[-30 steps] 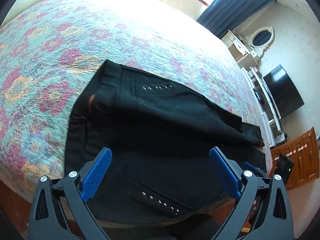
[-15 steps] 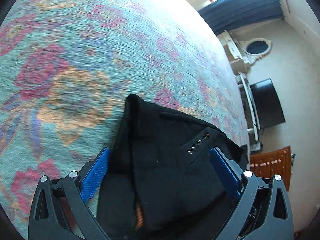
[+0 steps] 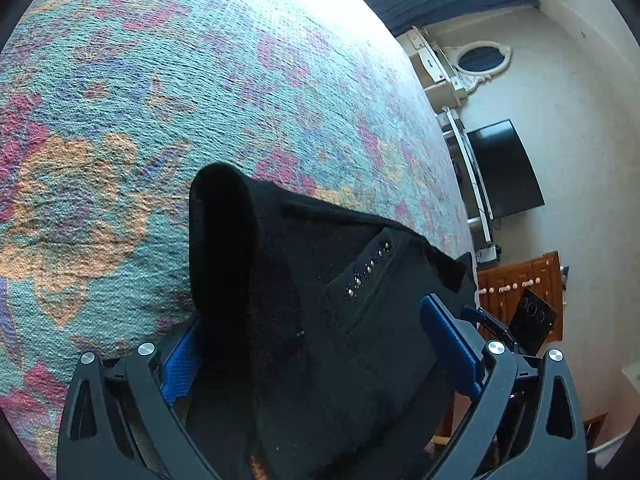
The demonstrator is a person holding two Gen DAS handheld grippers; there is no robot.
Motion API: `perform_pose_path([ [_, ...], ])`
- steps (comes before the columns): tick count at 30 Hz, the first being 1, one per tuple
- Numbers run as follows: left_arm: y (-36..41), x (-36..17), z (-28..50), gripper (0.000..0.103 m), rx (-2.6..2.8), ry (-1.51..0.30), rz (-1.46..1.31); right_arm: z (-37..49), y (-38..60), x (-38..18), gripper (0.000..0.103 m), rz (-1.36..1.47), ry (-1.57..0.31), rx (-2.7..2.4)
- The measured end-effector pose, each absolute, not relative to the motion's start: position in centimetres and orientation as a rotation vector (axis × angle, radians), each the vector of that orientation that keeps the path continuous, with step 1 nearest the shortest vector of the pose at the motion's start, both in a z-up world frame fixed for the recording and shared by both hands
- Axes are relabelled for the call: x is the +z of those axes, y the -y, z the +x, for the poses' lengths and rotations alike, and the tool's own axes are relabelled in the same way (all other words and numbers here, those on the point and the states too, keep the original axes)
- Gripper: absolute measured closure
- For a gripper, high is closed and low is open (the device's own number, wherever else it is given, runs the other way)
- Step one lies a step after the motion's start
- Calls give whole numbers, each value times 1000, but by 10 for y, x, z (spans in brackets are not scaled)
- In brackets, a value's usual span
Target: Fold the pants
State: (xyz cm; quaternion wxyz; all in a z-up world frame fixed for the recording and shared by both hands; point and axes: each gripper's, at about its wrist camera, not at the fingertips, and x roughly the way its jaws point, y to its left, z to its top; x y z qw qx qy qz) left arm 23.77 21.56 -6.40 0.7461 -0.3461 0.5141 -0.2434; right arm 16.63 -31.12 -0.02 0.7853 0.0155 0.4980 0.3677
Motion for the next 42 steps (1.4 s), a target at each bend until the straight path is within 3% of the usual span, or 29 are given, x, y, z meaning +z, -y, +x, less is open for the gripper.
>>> perform_pose_path([
  [7, -222, -65, 256, 8, -517, -1085, -730, 250, 299, -4, 2, -148, -1098, 782],
  [8, -219, -64, 258, 14, -510, -1090, -700, 256, 299, -8, 3, -184, -1109, 774],
  [9, -217, -63, 260, 35, -491, -1094, -664, 262, 295, -15, 3, -229, -1125, 763],
  [10, -217, -63, 263, 46, -462, -1107, -634, 268, 294, -23, 3, -264, -1146, 762],
  [11, -218, -66, 265, 67, -438, -1120, -627, 272, 290, -30, 6, -292, -1165, 765],
  [12, -222, -70, 266, 73, -419, -1134, -624, 274, 287, -37, 13, -325, -1188, 766],
  [13, -225, -75, 266, 73, -421, -1141, -637, 275, 285, -45, 42, -359, -1212, 754],
  [15, -229, -77, 264, 74, -424, -1137, -649, 274, 282, -47, 50, -361, -1216, 749],
  [17, -226, -73, 264, 80, -409, -1132, -606, 272, 282, -43, 86, -331, -1232, 784],
  [23, -218, -51, 258, 94, -448, -1018, -560, 250, 275, -20, 92, -391, -1138, 732],
  [33, -236, 4, 188, 94, -670, -786, -675, 154, 301, 52, 92, -386, -853, 699],
  [38, -223, 18, 134, 94, -715, -750, -690, 84, 321, 45, 92, -425, -802, 709],
  [42, -217, -4, 89, 90, -691, -809, -705, 48, 327, 15, 91, -450, -849, 719],
])
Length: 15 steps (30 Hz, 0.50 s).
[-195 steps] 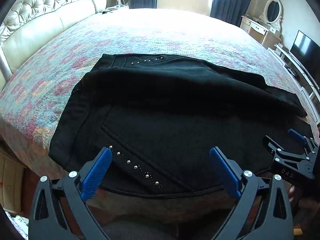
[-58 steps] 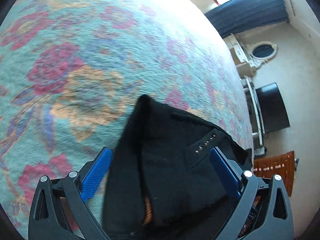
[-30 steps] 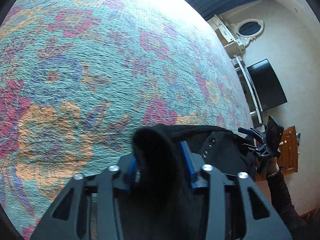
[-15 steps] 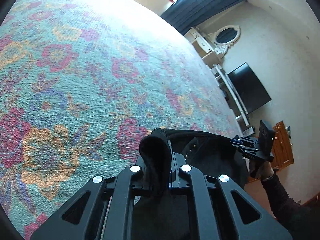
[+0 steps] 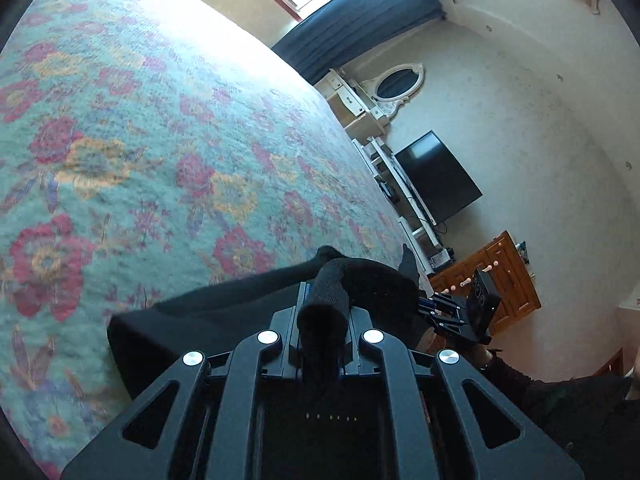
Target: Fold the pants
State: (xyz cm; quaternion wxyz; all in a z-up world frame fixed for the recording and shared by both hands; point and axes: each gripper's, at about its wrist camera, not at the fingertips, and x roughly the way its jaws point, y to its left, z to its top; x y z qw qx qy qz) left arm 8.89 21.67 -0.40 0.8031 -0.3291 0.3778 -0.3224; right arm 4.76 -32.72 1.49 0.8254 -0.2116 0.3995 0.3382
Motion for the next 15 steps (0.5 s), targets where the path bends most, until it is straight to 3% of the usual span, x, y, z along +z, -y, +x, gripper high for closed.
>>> perform_pose_path([
  [6, -212, -52, 40, 73, -588, -942, -797, 6, 333, -27, 88, -488, -947, 749],
  [9, -214, -71, 21, 72, -533, -975, -856, -2, 335, -28, 80, -465, -978, 769],
  [11, -220, -75, 9, 72, -515, -937, -943, -5, 339, -24, 53, -409, -1007, 806],
  [13, -223, -75, 2, 72, -486, -916, -996, -6, 343, -20, 44, -348, -1028, 819],
  [15, -219, -72, -4, 72, -451, -907, -999, -3, 350, -19, 44, -267, -1071, 833],
])
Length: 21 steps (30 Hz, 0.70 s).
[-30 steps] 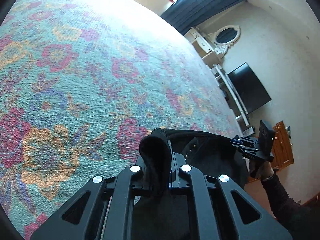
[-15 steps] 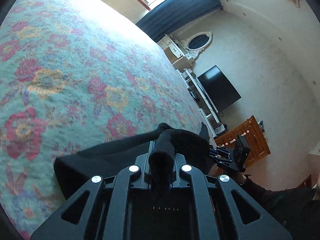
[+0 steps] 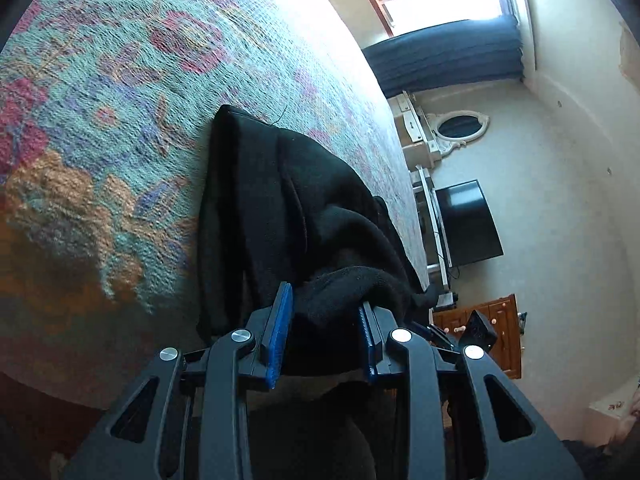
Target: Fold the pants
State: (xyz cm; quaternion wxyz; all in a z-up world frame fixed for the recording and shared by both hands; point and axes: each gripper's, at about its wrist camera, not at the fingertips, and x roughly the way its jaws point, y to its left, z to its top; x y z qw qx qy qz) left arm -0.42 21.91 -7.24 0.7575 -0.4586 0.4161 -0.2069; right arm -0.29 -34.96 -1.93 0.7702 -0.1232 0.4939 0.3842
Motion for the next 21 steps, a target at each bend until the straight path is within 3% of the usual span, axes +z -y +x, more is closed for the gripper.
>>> perform_pose_path([
  [5, -212, -69, -15, 72, -409, -840, -1116, 19, 369, -21, 38, 17, -1170, 847],
  [11, -213, -75, -27, 71, -318, -803, -1191, 22, 367, -22, 37, 32, -1183, 836],
  [12, -215, -75, -30, 61, -273, -812, -1159, 23, 365, -22, 37, 27, -1182, 836],
  [14, -222, -75, -40, 52, -146, -797, -1095, 23, 365, -22, 36, 17, -1180, 836],
  [17, -238, -73, -56, 51, 2, -772, -1061, 22, 363, -23, 33, 15, -1182, 836],
  [20, -247, -82, -67, 36, 2, -732, -1237, 22, 365, -25, 32, 23, -1181, 837],
  [21, -246, -84, -69, 36, -6, -724, -1275, 22, 365, -25, 32, 26, -1182, 837],
])
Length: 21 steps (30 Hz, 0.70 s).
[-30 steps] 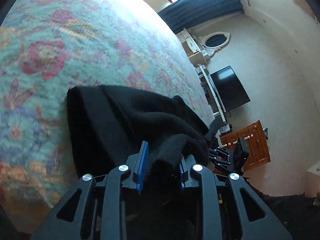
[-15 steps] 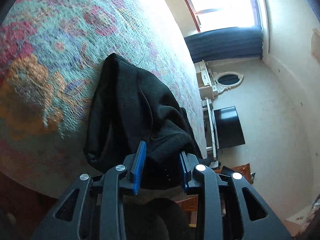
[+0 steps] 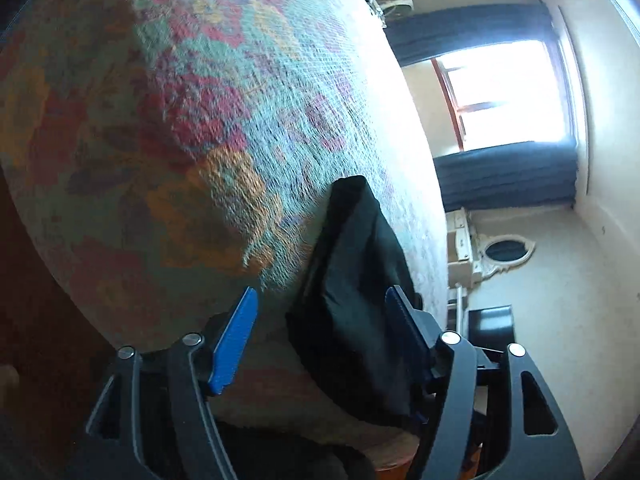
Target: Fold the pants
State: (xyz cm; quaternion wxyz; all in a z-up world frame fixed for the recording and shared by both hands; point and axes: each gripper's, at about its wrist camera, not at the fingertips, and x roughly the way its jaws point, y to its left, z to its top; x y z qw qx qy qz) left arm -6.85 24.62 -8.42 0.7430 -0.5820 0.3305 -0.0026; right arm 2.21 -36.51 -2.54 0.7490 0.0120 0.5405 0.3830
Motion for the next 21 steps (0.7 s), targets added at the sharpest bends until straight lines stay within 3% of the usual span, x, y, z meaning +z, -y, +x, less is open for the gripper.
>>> perform_pose_path([
  [11, -205, -63, -31, 36, -10, -853, -1058, 27, 373, -23, 32, 116, -1198, 844],
  [14, -194, -79, -19, 53, 69, -990, -934, 45, 381, -15, 32, 245, -1185, 858],
  [21, -195, -83, -18, 53, 69, -999, -966, 139, 339, 1, 32, 227, -1121, 888],
])
